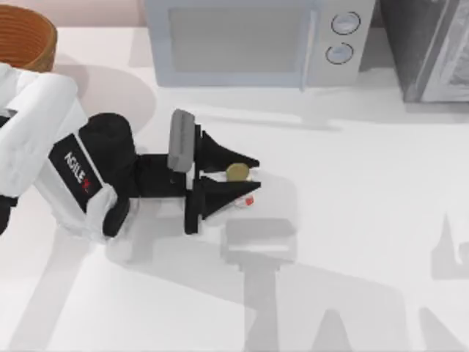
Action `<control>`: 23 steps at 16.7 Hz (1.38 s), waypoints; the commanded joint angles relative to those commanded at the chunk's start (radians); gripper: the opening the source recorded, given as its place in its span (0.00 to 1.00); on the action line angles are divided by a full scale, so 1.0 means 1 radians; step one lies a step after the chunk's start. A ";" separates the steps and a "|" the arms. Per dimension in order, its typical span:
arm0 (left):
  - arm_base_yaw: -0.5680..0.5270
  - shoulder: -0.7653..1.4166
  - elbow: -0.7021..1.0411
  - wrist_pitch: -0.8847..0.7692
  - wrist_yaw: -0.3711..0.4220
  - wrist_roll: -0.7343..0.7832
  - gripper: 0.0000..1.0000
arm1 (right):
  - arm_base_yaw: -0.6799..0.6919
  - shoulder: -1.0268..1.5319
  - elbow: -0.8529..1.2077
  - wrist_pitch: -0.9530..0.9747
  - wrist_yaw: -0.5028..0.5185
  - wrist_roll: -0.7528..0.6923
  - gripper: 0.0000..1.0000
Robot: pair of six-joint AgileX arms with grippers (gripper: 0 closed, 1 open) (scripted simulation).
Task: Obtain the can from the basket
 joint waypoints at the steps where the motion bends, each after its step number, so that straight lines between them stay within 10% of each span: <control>1: -0.002 0.005 0.001 0.000 0.004 0.000 0.00 | 0.000 0.000 0.000 0.000 0.000 0.000 1.00; 7: -0.002 0.005 0.001 0.000 0.004 0.000 0.00 | 0.000 0.000 0.000 0.000 0.000 0.000 1.00; 20: -0.002 0.005 0.001 0.000 0.004 0.000 0.98 | 0.000 0.000 0.000 0.000 0.000 0.000 1.00; 23: -0.002 0.005 0.001 0.000 0.004 0.000 1.00 | 0.000 0.000 0.000 0.000 0.000 0.000 1.00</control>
